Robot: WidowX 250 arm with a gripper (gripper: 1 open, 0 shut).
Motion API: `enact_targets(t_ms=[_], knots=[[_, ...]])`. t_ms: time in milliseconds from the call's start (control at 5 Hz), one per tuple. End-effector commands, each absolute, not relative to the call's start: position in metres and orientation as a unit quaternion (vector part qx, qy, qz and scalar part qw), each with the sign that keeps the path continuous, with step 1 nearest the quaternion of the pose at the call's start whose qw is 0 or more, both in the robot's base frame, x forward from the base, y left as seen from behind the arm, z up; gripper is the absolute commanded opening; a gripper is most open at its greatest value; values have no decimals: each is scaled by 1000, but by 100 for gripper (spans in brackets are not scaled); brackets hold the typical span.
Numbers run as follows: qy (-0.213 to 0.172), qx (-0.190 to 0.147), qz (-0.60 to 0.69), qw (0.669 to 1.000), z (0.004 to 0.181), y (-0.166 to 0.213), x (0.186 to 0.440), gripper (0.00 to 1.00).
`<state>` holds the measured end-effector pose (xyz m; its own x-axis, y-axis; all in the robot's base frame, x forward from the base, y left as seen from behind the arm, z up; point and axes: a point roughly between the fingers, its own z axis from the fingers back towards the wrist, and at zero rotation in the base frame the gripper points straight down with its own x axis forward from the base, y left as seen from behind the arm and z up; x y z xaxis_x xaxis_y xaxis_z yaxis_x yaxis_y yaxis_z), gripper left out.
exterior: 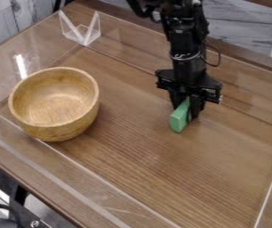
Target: Put the green block in the brown bowl
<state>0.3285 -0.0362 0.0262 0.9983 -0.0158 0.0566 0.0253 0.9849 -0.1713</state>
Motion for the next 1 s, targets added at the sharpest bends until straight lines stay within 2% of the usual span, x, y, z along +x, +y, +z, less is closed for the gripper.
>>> enact_targets(t_ms=[0, 600, 800], knots=[[-29, -90, -8, 996, 47, -29, 328, 0], [38, -97, 10, 994, 75, -14, 299, 0], [48, -101, 15, 994, 87, -7, 290, 0]])
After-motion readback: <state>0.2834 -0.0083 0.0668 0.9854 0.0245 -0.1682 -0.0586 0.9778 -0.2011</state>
